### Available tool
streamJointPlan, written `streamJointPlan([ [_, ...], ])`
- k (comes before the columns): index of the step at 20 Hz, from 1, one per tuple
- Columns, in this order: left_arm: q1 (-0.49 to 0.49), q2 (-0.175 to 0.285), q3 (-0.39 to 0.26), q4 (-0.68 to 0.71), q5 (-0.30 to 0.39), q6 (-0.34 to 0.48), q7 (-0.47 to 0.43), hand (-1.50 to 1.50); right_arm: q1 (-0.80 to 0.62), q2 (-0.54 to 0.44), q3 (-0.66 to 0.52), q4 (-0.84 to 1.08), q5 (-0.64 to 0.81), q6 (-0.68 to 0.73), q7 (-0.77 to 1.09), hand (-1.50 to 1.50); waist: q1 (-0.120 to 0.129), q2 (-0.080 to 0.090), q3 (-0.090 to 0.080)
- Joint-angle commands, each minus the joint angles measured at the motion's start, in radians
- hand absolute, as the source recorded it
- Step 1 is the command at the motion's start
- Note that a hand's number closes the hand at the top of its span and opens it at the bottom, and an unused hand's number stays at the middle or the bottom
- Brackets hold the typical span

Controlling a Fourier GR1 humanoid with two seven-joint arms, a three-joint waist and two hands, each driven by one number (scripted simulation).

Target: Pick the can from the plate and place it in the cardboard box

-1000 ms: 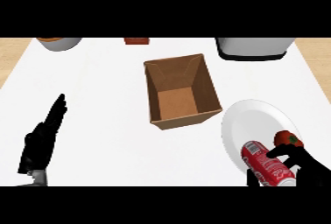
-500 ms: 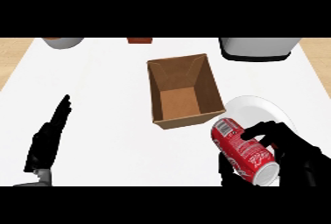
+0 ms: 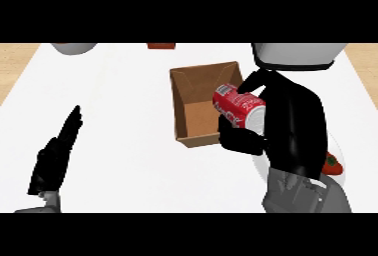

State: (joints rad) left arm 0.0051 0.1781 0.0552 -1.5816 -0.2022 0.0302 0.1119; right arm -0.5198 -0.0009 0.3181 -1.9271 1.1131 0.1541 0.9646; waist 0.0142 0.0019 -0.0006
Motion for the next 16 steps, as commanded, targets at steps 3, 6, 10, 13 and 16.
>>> streamJointPlan([
  [3,-0.002,-0.016,-0.008,0.023,-0.019,0.011,-0.037,0.0,-0.153,0.001,-0.059,0.344,-0.103,-0.12,-0.035,1.5,0.004,0.003,0.0],
  [6,0.001,-0.029,-0.011,0.013,-0.015,0.009,-0.017,0.0,-0.228,0.001,-0.089,0.443,-0.138,-0.151,-0.016,1.5,-0.001,0.0,0.0],
  [10,0.028,-0.002,-0.006,-0.005,-0.021,-0.011,-0.02,0.0,-0.263,0.001,-0.042,0.712,-0.161,-0.316,-0.05,1.5,0.014,0.004,0.0],
  [13,0.017,0.001,0.006,-0.033,-0.009,-0.015,0.002,0.0,-0.303,0.001,-0.08,0.836,-0.219,-0.41,-0.052,1.5,0.016,0.004,0.001],
  [16,0.024,-0.005,0.004,-0.019,-0.005,-0.024,-0.01,0.0,-0.334,0.001,-0.134,0.979,-0.263,-0.483,-0.15,-1.5,0.012,0.004,0.001],
])
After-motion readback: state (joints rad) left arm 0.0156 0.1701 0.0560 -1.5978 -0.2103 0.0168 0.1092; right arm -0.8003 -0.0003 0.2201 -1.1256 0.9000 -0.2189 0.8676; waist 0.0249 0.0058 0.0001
